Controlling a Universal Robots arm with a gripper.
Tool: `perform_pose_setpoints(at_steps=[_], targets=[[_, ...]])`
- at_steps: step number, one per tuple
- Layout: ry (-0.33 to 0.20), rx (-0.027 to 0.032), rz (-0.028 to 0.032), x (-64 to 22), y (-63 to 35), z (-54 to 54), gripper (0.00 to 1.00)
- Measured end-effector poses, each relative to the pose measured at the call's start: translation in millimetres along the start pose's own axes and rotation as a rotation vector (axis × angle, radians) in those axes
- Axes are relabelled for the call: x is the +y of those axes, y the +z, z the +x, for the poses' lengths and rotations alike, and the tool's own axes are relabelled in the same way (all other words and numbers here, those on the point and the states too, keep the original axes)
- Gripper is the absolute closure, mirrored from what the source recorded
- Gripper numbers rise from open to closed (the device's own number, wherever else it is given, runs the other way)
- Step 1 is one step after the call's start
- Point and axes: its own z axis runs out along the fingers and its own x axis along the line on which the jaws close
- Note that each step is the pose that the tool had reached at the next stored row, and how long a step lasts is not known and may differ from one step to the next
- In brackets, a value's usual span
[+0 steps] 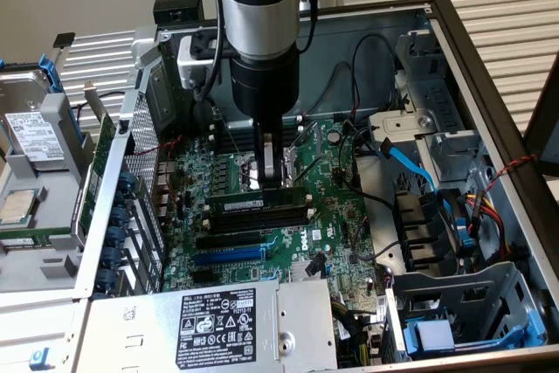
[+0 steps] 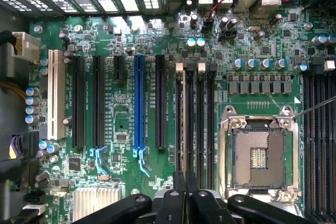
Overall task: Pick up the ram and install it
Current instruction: 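Insert the ram into the slot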
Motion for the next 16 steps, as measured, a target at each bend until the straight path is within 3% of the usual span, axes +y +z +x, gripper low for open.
perform_pose_setpoints(at_steps=[16], targets=[[0.000,0.0000,0.0000,0.0,5.3,0.7,0.88]])
